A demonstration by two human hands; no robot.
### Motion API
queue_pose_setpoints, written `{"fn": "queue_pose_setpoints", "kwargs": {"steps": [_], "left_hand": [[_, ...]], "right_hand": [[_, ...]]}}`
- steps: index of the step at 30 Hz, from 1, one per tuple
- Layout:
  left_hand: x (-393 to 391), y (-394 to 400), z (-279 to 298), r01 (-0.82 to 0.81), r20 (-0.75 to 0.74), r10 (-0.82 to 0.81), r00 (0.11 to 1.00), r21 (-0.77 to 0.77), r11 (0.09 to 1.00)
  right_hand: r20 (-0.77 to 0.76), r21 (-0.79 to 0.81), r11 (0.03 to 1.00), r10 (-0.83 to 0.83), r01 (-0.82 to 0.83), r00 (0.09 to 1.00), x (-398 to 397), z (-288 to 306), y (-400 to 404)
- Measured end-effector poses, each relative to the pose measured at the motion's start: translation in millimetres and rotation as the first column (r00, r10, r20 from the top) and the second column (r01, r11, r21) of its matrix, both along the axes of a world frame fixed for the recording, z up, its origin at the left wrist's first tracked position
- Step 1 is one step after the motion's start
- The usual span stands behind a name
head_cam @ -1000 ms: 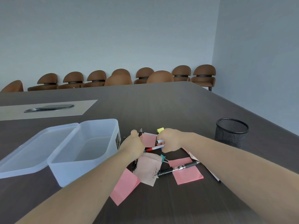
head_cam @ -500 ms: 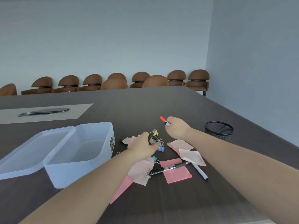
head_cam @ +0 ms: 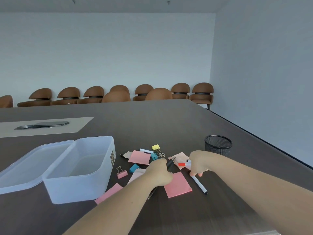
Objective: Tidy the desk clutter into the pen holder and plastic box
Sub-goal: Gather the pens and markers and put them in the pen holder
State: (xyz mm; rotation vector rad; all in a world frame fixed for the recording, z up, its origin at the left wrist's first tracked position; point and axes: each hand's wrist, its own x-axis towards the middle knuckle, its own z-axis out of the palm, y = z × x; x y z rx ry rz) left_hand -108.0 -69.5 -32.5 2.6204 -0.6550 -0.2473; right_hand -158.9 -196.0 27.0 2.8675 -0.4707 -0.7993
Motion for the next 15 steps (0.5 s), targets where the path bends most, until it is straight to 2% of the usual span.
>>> {"fn": "queue_pose_setpoints", "kwargs": {"steps": [3, 6, 9, 13, 15], "left_hand": [[5, 7, 3, -0.046, -0.008, 0.047, 0.999, 0.009, 0.999], [9, 14, 2, -0.037, -0.017, 0.038, 0.999, 0.034, 0.999], [9, 17, 0, -0.049, -0.030, 0.050, 0.998, 0.032, 0.998], [8, 22, 0, -0.062, -0.008, 0.062, 0.998, 0.018, 0.998], [7, 25, 2, -0.074, -0.009, 0.074, 0.997, 0.010, 0.997]], "right_hand": [[-0.069, -0.016, 0.997, 0.074, -0.075, 0.995, -1, 0, 2], [-0.122, 0.022, 1.000, 0.019, -0.017, 0.992, 1, 3, 7], [-0.090, 0.039, 0.999, -0.033, 0.036, 0.995, -3, 6, 9], [-0.104, 0.014, 1.000, 0.010, -0.008, 0.995, -7, -1, 11], [-0.003, 0.075, 0.997, -0.030, 0.030, 1.000, -7, -4, 13]]}}
